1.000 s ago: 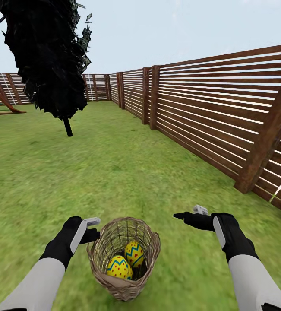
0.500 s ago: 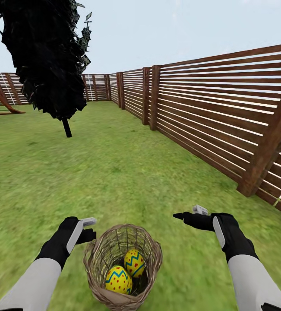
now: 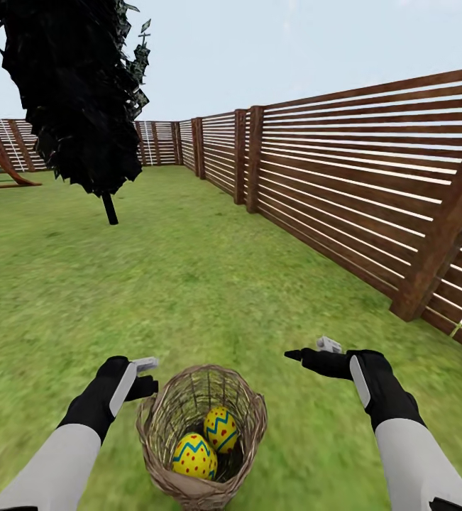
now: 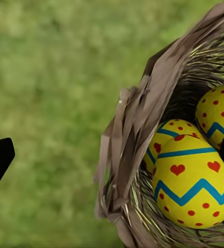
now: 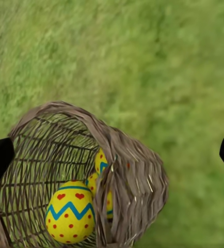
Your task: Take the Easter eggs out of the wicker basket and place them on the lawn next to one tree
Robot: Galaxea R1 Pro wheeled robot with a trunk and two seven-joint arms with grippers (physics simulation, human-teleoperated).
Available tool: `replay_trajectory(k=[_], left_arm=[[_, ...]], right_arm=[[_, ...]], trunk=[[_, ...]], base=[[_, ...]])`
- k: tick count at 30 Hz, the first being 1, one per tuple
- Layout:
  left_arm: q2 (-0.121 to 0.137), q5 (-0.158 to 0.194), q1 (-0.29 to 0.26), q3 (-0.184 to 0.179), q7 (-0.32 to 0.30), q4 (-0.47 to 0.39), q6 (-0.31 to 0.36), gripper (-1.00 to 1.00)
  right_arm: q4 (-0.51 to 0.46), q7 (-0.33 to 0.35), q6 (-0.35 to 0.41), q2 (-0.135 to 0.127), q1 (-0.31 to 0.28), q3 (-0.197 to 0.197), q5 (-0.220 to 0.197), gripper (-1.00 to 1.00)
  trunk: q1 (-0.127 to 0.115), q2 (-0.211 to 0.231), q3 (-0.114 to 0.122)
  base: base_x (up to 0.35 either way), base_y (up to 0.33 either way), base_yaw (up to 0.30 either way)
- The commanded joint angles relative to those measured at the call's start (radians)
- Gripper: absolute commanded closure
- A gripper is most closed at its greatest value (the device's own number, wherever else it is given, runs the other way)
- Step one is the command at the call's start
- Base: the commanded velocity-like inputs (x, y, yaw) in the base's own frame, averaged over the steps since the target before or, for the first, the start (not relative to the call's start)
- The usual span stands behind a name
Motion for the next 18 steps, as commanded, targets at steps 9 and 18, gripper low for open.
replay_trajectory(k=[9,18], left_arm=[[-0.001,0.01,0.0,-0.001,0.008,-0.001,0.003,-1.0],[0.002,0.012,0.006,-0.001,0.008,-0.002,0.002,-1.0]], right_arm=[[-0.002,0.01,0.005,0.0,-0.001,-0.003,0.002,-1.0],[0.001,0.004,0.002,0.0,-0.001,0.005,0.012,-1.0]], trunk=[[0.034,-0.064,-0.029],[0.061,-0.113,-0.051]], base=[[0.0,0.0,0.0],[0.0,0.0,0.0]])
